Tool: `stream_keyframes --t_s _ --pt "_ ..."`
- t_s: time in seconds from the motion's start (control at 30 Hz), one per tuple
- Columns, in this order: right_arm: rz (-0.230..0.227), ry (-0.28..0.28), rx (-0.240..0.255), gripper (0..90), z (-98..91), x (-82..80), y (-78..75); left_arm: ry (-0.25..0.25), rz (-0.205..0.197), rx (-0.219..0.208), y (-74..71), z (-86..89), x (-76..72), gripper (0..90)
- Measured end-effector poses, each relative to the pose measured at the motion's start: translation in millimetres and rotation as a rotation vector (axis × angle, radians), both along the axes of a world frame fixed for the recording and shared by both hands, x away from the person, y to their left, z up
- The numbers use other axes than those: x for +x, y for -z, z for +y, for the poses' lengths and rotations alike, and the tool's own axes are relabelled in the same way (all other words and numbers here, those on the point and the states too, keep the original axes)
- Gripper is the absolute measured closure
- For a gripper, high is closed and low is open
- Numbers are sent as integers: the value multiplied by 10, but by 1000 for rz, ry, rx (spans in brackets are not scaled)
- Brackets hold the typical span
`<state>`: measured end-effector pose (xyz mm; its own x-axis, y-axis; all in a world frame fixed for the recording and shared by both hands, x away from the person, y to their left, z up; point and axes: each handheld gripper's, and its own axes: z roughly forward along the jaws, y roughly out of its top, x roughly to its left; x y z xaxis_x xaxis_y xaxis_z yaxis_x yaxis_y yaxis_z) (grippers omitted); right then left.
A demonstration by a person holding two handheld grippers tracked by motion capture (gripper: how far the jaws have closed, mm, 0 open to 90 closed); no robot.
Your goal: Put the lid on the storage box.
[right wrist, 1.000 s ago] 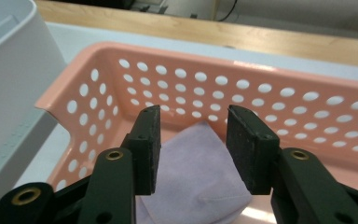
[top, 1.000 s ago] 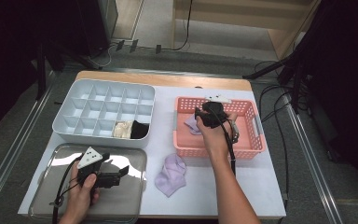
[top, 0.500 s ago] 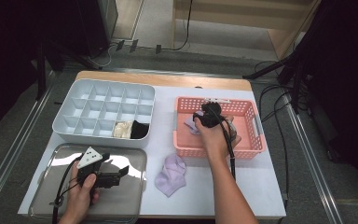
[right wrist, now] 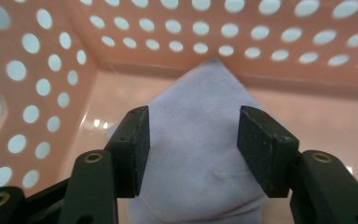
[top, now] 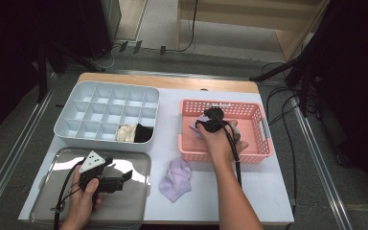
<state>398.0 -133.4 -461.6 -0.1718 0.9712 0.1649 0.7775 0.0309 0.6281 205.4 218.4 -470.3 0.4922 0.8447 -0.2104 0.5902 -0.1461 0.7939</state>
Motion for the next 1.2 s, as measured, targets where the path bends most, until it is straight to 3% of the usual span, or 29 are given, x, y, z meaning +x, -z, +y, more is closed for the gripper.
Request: stream_keyframes --t_s 0.1,0.2,0.43,0.63,0.93,1.03,1.2 --pt "21 -1 -22 506 22 17 28 0 0 -3 0 2 -1 68" --pt "7 4 -36 554 34 16 57 -1 0 -1 0 4 2 68" --pt "-1 3 -60 839 24 12 63 0 1 -2 3 3 7 68" --pt "8 -12 -70 874 17 21 26 -3 0 -1 3 0 11 68" --pt "-60 -6 -45 878 -19 -25 -112 -2 2 2 2 -4 12 68" --pt "-72 4 -10 877 -33 -35 -162 -2 1 4 2 -7 12 68" --pt "-86 7 1 877 -96 -18 -228 -3 2 4 2 -6 12 68"
